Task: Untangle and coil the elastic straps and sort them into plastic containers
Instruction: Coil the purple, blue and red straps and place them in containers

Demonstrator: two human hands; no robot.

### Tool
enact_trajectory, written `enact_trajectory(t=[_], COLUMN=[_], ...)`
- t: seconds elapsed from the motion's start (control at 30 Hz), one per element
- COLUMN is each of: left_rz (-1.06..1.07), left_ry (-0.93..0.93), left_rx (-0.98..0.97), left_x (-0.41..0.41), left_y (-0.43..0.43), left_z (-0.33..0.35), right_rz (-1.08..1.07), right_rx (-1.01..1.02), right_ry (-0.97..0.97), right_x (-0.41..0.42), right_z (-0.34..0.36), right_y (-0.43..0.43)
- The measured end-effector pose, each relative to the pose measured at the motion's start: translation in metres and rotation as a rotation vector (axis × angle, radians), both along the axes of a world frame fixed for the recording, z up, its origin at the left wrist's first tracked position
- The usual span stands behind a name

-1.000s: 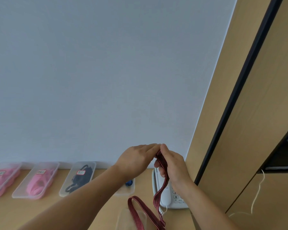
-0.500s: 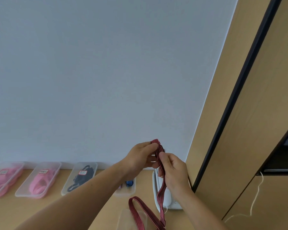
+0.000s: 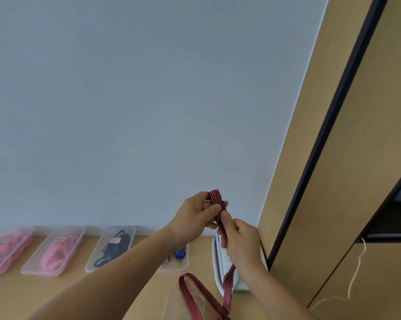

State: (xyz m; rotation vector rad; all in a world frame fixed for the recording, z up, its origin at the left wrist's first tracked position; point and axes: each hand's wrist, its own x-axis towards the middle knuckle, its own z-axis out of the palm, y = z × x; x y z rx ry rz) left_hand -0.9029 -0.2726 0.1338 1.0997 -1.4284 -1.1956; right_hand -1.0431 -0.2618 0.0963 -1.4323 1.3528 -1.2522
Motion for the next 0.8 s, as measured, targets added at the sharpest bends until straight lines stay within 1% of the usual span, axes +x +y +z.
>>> enact_trajectory(t=[0.13,0.23,0.3,0.4,0.5,0.53,0.57,0.6,0.63,0.67,0.7,0.77,0.8], left_rz=[0.097,0.127,0.126,0.133,0.089,0.091,0.092,0.089,0.076,0.056,0.04,0.008,-0.033], left_ry=[-0.251,-0.515,-0.636,-0.713,-0.785,-0.815,-0.827,-0.805,-0.739,-0.637,-0.49,-0.12,0.041], left_rx=[-0.202,-0.434,-0.562,-0.748,-0.951,-0.982,-0.968,-0.907,-0.8,-0.65,-0.473,-0.101,0.045], left_x=[0.007,0.009,0.008,0.01,0.011,0.012,0.012,0.012,0.011,0.01,0.007,0.001,-0.002], left_y=[-0.006,-0.006,-0.003,-0.005,-0.01,-0.013,-0.016,-0.018,-0.019,-0.02,-0.02,-0.022,-0.023], left_z=[-0.005,-0.012,-0.015,-0.015,-0.014,-0.016,-0.018,-0.02,-0.021,-0.022,-0.022,-0.013,-0.008], right_rz=[0.069,0.083,0.098,0.133,0.132,0.127,0.119,0.109,0.099,0.094,0.094,0.097,0.097], right_rx=[0.103,0.117,0.124,0.129,0.109,0.103,0.095,0.085,0.071,0.053,0.032,-0.01,-0.027], right_ry=[-0.09,-0.145,-0.198,-0.253,-0.231,-0.234,-0.245,-0.256,-0.261,-0.258,-0.249,-0.228,-0.218], right_x=[-0.002,-0.004,-0.004,-0.004,-0.006,-0.006,-0.006,-0.007,-0.008,-0.009,-0.01,-0.011,-0.012], right_z=[0.001,0.006,0.013,0.022,0.024,0.024,0.024,0.024,0.024,0.024,0.024,0.024,0.023], right_y=[-0.002,-0.002,-0.002,-0.004,-0.006,-0.007,-0.008,-0.01,-0.011,-0.013,-0.014,-0.015,-0.015])
